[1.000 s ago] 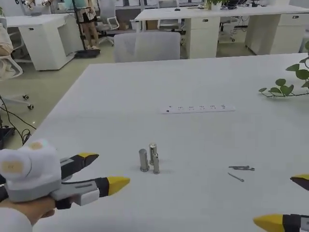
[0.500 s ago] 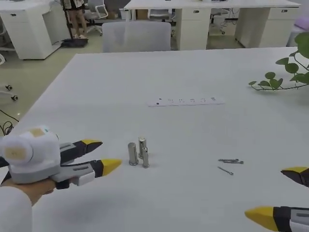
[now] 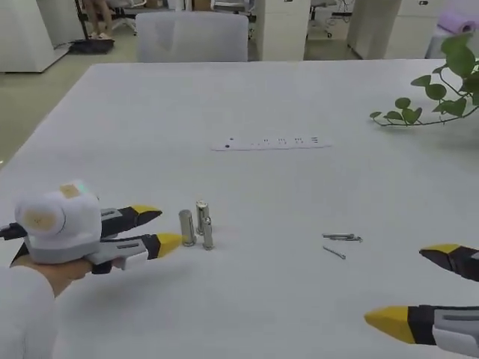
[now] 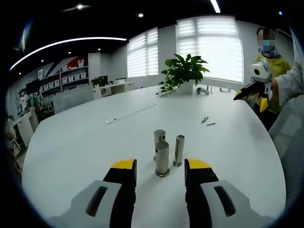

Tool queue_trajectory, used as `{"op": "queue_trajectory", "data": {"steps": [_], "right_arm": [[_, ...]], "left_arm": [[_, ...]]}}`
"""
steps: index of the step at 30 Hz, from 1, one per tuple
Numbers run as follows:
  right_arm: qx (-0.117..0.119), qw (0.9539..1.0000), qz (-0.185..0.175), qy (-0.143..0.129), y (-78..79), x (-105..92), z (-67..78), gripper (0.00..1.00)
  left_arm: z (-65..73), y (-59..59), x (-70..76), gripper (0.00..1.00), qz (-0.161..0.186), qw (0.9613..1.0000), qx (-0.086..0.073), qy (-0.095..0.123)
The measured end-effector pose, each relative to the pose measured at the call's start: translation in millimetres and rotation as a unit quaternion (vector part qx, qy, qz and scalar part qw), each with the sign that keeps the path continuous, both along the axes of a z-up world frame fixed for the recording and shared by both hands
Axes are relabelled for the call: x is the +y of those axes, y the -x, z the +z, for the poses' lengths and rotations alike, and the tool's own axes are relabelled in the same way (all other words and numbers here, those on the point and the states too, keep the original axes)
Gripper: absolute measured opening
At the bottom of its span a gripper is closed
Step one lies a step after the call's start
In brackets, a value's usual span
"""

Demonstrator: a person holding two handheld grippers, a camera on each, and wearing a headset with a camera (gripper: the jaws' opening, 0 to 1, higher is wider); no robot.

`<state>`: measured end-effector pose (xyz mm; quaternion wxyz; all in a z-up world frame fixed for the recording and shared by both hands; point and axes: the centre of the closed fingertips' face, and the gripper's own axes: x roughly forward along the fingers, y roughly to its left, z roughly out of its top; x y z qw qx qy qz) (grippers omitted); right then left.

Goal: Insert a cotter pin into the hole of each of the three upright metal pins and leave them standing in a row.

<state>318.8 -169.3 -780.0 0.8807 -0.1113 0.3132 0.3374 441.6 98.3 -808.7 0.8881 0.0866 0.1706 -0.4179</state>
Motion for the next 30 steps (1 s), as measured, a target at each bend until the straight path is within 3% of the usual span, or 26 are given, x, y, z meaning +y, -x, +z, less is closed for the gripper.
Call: {"op": "queue_trajectory", "data": {"steps": [8,14,22,30], "right_arm": [[0.005,1.0,0.0,0.005,-1.6,0.1,-3.2,0.85],[0.01,0.9999,0.002,0.005,-3.3,1.0,-7.1,0.85],[0.016,0.9998,0.004,0.008,-4.0,0.9,-11.0,0.85],[0.019,0.9998,0.004,0.01,-4.5,0.4,-13.1,0.84]], "left_arm": [[-18.4,-9.7,-13.8,0.35,-0.034,0.999,0.003,-0.029],[-27.3,-17.9,-16.0,0.28,-0.042,0.9984,0.006,-0.038],[-31.9,-20.7,-19.3,0.22,-0.058,0.9974,0.006,-0.043],[-40.1,-16.1,-26.6,0.14,-0.073,0.996,0.014,-0.049]]}}
